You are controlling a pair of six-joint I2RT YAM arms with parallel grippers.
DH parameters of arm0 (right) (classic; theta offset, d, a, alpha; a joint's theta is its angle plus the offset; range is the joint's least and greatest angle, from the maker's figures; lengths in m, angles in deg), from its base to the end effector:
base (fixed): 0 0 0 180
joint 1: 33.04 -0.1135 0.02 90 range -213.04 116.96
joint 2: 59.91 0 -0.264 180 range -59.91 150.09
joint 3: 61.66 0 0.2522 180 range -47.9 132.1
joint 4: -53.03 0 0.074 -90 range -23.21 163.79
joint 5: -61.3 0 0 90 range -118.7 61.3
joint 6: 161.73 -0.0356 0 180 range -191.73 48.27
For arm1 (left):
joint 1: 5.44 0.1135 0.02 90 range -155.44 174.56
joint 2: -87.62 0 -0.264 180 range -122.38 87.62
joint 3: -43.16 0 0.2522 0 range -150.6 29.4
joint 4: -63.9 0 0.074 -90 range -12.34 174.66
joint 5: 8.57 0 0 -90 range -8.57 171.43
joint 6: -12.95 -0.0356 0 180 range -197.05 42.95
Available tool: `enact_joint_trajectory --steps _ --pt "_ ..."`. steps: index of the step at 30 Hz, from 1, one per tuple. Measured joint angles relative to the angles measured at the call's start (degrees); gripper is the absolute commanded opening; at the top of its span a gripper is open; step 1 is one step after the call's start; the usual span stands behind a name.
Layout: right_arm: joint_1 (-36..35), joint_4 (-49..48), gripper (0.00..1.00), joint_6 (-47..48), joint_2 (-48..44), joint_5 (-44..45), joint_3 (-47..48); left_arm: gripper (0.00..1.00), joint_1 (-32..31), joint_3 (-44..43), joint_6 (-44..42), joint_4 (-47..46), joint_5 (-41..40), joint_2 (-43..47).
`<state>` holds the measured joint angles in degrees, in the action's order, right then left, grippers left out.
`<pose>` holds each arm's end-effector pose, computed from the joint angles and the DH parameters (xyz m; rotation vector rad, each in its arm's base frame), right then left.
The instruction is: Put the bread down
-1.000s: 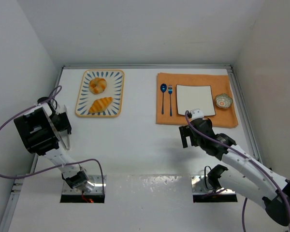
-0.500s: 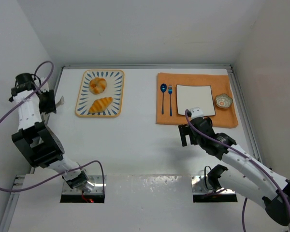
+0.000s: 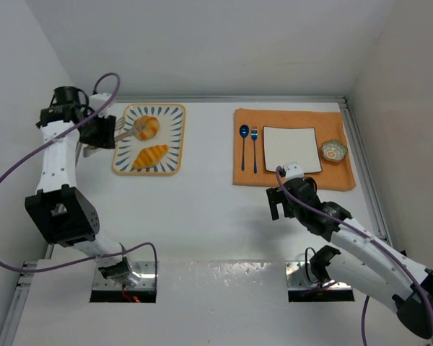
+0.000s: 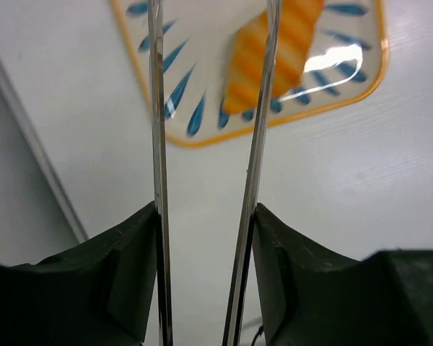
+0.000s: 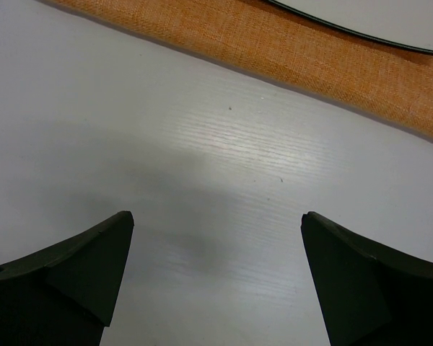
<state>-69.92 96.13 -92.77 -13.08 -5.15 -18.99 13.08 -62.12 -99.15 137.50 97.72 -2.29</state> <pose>0.1391 0.0866 0.2094 -0.1312 2.3057 0.0163 0.3063 0.0921 0.3524 0.1817 2.5211 -0.0895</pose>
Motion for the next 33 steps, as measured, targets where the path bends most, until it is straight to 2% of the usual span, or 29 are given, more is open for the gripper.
enact_joint_trajectory --steps 4,7,10,14,20,26,33 --pt "0.0 -1.03 0.99 0.9 1.22 0.07 -0.09 0.55 -9.01 -2.08 1.9 -5.73 -0.46 -3.28" --pt "0.0 -1.66 0.99 1.86 2.29 0.37 -0.09 0.54 -14.78 -5.4 3.61 -8.59 -4.98 -8.7" --pt "0.0 -2.43 0.99 2.51 3.17 0.59 -0.09 0.54 -17.92 -8.28 6.19 -10.86 -10.56 -14.86" --pt "0.04 -3.58 0.99 3.13 3.72 0.74 -0.09 0.54 -18.25 -8.9 9.25 -11.3 -17.33 -19.5" --pt "0.04 -3.63 0.99 3.08 4.24 0.92 -0.07 0.54 -18.84 -8.59 13.16 -11.61 -21.77 -19.47" --pt "0.04 -3.48 0.99 3.04 4.33 0.92 0.02 0.54 -19.61 -5.95 15.58 -11.82 -22.4 -19.37" --pt "0.04 -2.71 0.99 2.71 3.69 1.27 0.33 0.54 -19.17 -5.53 17.75 -11.32 -18.95 -19.37"
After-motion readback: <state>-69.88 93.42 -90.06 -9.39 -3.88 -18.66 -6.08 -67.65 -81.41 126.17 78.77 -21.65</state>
